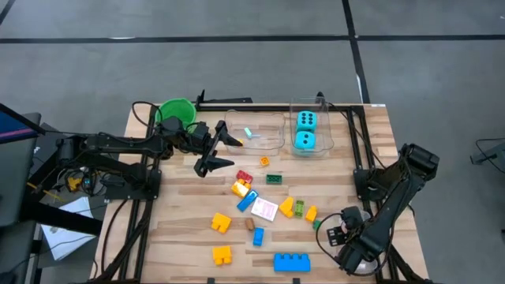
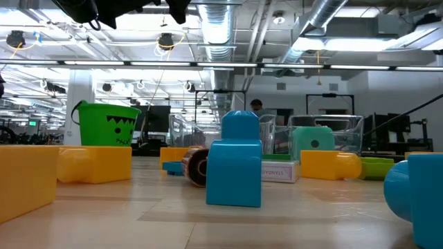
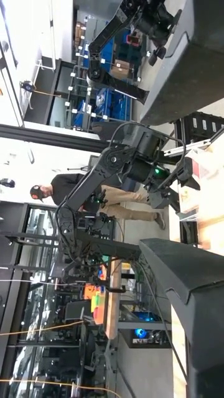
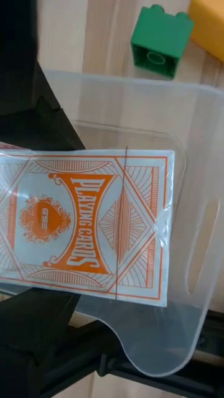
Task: Pick & Place Toys
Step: Put the orange deck of cards into the white bin, then put the pink deck of cards into the white bin
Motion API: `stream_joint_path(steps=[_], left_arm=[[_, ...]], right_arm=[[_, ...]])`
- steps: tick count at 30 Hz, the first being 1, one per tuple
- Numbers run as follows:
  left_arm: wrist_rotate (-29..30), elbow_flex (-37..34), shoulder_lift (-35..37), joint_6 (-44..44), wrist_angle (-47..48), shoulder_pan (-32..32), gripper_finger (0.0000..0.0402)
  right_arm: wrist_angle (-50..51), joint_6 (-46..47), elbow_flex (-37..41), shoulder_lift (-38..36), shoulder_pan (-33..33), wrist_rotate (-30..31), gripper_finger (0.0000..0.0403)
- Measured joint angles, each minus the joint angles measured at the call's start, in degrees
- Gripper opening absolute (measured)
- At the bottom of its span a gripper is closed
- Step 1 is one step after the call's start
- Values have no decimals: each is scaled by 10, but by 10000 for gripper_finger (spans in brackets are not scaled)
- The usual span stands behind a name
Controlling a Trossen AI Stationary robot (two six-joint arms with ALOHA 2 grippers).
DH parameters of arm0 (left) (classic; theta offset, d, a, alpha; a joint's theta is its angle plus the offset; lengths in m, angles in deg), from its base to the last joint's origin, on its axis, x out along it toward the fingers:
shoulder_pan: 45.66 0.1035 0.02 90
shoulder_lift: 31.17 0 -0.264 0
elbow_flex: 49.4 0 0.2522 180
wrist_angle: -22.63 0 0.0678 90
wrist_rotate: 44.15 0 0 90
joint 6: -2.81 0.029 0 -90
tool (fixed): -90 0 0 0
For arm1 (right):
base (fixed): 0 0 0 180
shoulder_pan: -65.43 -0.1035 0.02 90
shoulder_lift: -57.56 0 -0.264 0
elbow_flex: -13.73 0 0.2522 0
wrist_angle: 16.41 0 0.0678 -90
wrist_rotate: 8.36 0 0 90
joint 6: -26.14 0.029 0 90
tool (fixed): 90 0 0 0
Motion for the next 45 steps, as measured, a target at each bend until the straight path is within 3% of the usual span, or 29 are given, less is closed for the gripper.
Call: stream_joint_path(steps=[14, 19, 21, 26, 40, 45], left_arm=[[0, 0, 0, 0, 2, 0, 310], [0, 0, 0, 0, 2, 0, 310], [0, 0, 0, -1, 2, 0, 310], [0, 0, 0, 0, 3, 0, 310], [0, 0, 0, 0, 15, 0, 310], [0, 0, 0, 1, 36, 7, 310]], right_arm=[[16, -3, 0, -1, 0, 1, 299], [21, -8, 0, -1, 4, 4, 376], [21, -12, 0, -1, 5, 11, 386], [24, -15, 0, -1, 9, 17, 369], [111, -19, 0, -48, 8, 24, 373], [156, -45, 0, -88, 26, 101, 374]])
